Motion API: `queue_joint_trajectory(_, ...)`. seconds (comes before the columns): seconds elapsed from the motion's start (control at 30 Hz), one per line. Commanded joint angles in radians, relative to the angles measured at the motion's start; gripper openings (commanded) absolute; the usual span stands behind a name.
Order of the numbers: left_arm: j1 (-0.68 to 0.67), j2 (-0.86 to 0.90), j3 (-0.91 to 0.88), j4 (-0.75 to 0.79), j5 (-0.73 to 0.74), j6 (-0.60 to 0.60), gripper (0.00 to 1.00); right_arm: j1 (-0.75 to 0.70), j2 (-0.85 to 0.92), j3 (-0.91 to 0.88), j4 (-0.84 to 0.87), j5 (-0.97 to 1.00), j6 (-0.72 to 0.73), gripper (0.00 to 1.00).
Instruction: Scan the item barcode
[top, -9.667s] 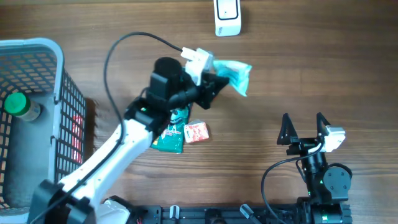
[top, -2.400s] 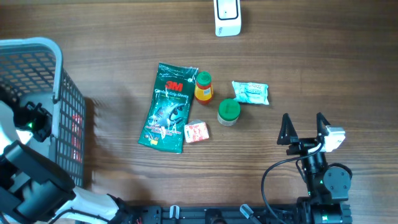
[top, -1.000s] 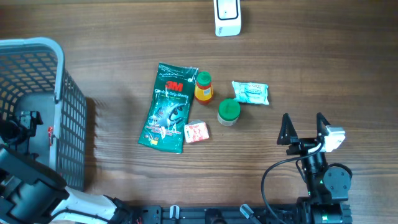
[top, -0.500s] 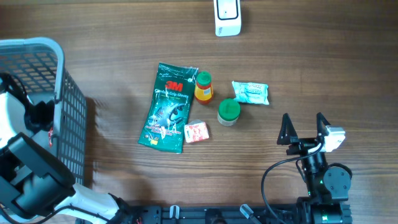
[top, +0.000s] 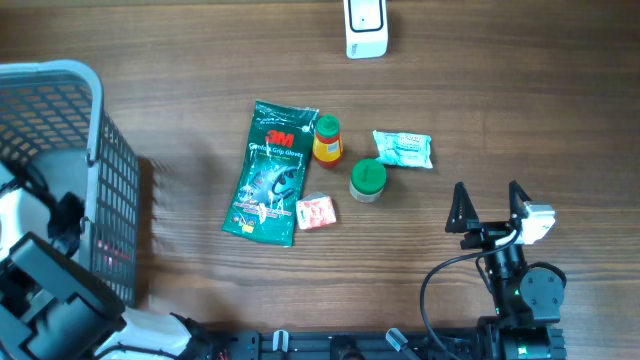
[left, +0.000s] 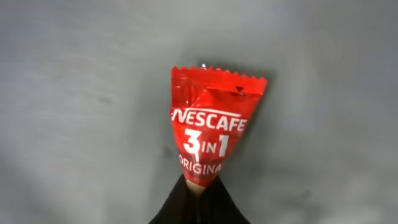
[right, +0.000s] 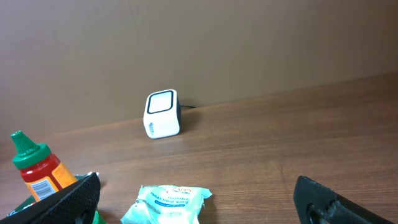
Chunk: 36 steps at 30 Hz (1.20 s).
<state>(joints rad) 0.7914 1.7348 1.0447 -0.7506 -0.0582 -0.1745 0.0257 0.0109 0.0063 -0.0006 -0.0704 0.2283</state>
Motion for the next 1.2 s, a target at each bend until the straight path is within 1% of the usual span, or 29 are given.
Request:
queue_joint_trajectory(0.0,0.092,0.082,-0.008,-0.037,-0.064,-0.017,0.04,0.001,-0.006,-0.001,0.003,-0.004,-0.018,1.0)
queue_joint_trajectory(0.1,0.099,0.063,0.126,-0.118,-0.063,-0.017,0.04,0.001,-0.006,-0.001,0.003,-0.004,-0.018,1.0)
queue_joint_trajectory(0.27,0.047,-0.014,0.352,-0.227,-0.062,-0.016,0.04,0.001,-0.006,-0.001,0.003,-0.004,-0.018,1.0)
queue_joint_trajectory(0.47,-0.071,-0.188,0.519,-0.223,-0.062,-0.013,0.04,0.001,-0.006,-0.001,0.003,-0.004,-0.018,1.0)
queue_joint_trajectory(0.57,-0.175,-0.333,0.546,-0.142,-0.062,-0.013,0.04,0.001,-0.006,-0.001,0.003,-0.004,-0.018,1.0)
queue_joint_trajectory(0.63,-0.311,-0.473,0.546,-0.028,-0.063,-0.013,0.04,0.001,-0.006,-0.001,0.003,-0.004,-0.018,1.0)
queue_joint_trajectory(0.67,-0.368,-0.517,0.546,0.009,-0.063,-0.013,0.04,0.001,-0.006,-0.001,0.003,-0.004,-0.018,1.0)
queue_joint_trajectory(0.73,-0.492,-0.579,0.546,0.076,-0.062,-0.013,0.04,0.001,-0.006,-0.001,0.003,-0.004,-0.018,1.0)
queue_joint_trajectory(0.77,-0.567,-0.591,0.545,0.073,-0.038,-0.013,0.04,0.001,-0.006,-0.001,0.003,-0.004,-0.018,1.0)
queue_joint_trajectory(0.8,-0.655,-0.586,0.545,0.042,0.003,-0.013,0.04,0.001,-0.006,-0.001,0.003,-0.004,-0.018,1.0)
queue_joint_trajectory(0.87,-0.781,-0.535,0.545,-0.053,0.01,-0.014,0.04,0.001,-0.006,-0.001,0.003,-0.004,-0.018,1.0)
queue_joint_trajectory(0.93,-0.846,-0.474,0.541,-0.116,0.01,-0.029,0.04,0.001,-0.006,-0.001,0.003,-0.004,-0.018,1.0)
queue_joint_trajectory(0.97,-0.878,-0.432,0.537,-0.149,0.009,-0.072,0.04,0.001,-0.006,-0.001,0.003,-0.004,-0.018,1.0)
queue_joint_trajectory(1.07,-0.962,-0.246,0.516,-0.244,0.014,-0.302,0.04,0.001,-0.006,-0.001,0.003,-0.004,-0.018,1.0)
queue_joint_trajectory(1.13,-1.0,-0.142,0.495,-0.265,0.066,-0.407,0.04,0.001,-0.006,-0.001,0.003,-0.004,-0.018,1.0)
queue_joint_trajectory(1.17,-1.009,-0.114,0.487,-0.264,0.095,-0.436,0.04,0.001,-0.006,-0.001,0.003,-0.004,-0.018,1.0)
